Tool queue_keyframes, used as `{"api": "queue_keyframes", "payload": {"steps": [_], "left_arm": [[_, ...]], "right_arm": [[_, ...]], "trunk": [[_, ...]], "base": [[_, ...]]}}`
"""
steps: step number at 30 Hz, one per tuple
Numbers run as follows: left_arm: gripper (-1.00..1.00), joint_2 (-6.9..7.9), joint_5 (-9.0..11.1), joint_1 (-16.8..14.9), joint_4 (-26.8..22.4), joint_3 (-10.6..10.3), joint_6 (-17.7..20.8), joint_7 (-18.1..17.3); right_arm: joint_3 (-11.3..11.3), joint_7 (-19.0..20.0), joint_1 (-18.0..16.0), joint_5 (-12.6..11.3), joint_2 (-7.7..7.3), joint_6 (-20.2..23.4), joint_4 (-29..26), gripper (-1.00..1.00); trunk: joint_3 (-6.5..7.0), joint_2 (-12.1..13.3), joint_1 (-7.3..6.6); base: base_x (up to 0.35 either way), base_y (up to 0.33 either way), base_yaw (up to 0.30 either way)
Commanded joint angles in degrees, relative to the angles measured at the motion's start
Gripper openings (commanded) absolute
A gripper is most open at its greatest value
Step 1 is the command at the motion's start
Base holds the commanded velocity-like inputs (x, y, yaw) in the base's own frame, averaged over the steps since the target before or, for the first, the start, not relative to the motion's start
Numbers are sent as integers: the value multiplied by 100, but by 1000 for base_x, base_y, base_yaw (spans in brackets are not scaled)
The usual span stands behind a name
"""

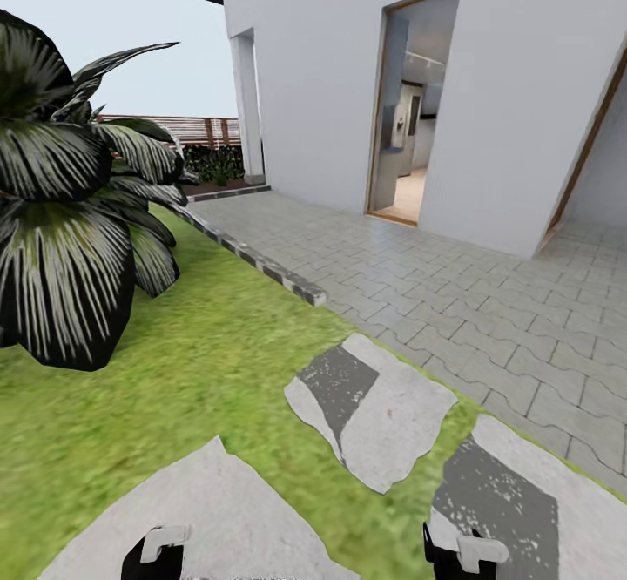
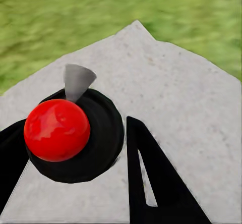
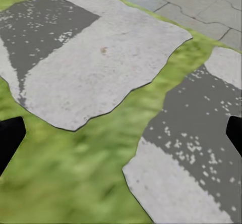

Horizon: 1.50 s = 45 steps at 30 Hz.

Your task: In the garden, pick up the pesticide atomizer on the floor and spray pesticide onto both trees until each tree trunk is fully covered.

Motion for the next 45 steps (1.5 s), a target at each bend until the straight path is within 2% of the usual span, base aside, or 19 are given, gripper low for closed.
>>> {"api": "queue_keyframes", "payload": {"steps": [1, 12, 13, 14, 15, 16, 21, 45], "left_arm": [[-100, -3, -13, -5, 7, 20, -20, 1], [-100, -3, -8, -5, 7, 34, -17, 5], [-100, -3, -5, -5, 7, 74, -18, 7], [-100, -3, 22, -5, 7, 240, -21, 5], [-100, -3, 53, -5, 7, 491, -26, -2], [-100, -3, 58, -5, 7, 578, -30, -4], [-100, -10, 66, -5, 7, 728, -37, -8], [-100, -11, 48, -5, 7, 732, -29, -17]], "right_arm": [[-23, 7, -2, 6, 1, -18, 2, 100], [-23, 7, -2, 6, 1, -18, 2, 100], [-23, 7, -2, 6, 1, -18, 2, 100], [-23, 7, -2, 6, 1, -18, 2, 100], [-23, 7, -2, 6, 1, -18, 2, 100], [-23, 7, -2, 6, 1, -18, 2, 100], [-23, 7, -2, 6, 1, -18, 2, 100], [-23, 7, -2, 5, 1, -18, 2, 100]], "trunk": [[-10, -2, -1], [-62, -2, -1], [-67, -2, -1], [-72, -2, -1], [-76, -2, -1], [-81, -2, -1], [-105, -2, -1], [-213, -2, -1]], "base": [[0, 0, 272], [0, 0, 272], [0, 0, 272], [0, 0, 272], [0, 0, 272], [0, 0, 272], [0, 0, 272], [0, 0, 272]]}}
